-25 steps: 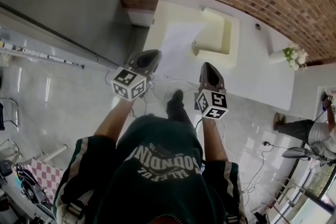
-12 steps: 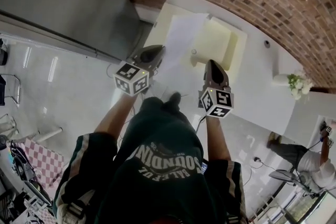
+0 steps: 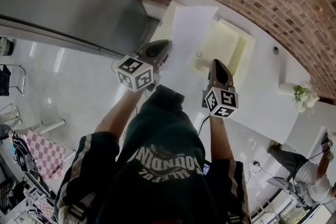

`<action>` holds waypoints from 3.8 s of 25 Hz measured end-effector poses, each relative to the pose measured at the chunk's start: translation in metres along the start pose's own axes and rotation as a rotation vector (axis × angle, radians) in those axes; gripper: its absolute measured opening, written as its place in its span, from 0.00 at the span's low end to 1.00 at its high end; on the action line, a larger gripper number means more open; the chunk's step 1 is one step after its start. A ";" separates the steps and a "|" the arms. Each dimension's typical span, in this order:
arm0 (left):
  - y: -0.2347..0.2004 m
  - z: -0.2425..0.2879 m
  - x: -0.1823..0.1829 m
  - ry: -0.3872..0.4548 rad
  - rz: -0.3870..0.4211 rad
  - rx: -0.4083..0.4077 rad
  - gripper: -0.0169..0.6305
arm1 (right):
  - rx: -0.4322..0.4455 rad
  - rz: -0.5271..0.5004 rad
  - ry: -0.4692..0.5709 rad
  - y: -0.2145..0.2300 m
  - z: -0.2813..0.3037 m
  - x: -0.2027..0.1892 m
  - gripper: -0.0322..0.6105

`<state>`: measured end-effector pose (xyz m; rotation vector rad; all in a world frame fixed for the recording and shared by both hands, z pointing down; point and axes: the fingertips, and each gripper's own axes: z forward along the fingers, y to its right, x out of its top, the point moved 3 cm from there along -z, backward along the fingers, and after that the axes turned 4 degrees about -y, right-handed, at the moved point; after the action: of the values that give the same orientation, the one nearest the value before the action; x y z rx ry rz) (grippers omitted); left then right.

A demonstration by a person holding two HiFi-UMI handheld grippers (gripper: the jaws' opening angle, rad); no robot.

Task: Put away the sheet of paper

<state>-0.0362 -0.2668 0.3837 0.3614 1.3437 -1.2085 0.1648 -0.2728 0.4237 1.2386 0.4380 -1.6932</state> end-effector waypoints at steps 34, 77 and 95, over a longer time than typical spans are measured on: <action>-0.068 0.120 -0.059 -0.206 -0.208 -0.115 0.04 | -0.130 0.082 -0.113 0.048 0.040 -0.040 0.05; -0.121 0.197 -0.144 -0.488 -0.147 -0.189 0.04 | -0.200 0.172 -0.173 0.081 0.052 -0.088 0.05; -0.080 0.243 -0.169 -0.535 -0.209 -0.250 0.04 | -0.245 0.223 -0.142 0.102 0.042 -0.085 0.05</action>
<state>0.0674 -0.4165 0.6303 -0.2741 1.0579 -1.1803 0.2308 -0.3112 0.5395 0.9462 0.3922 -1.4776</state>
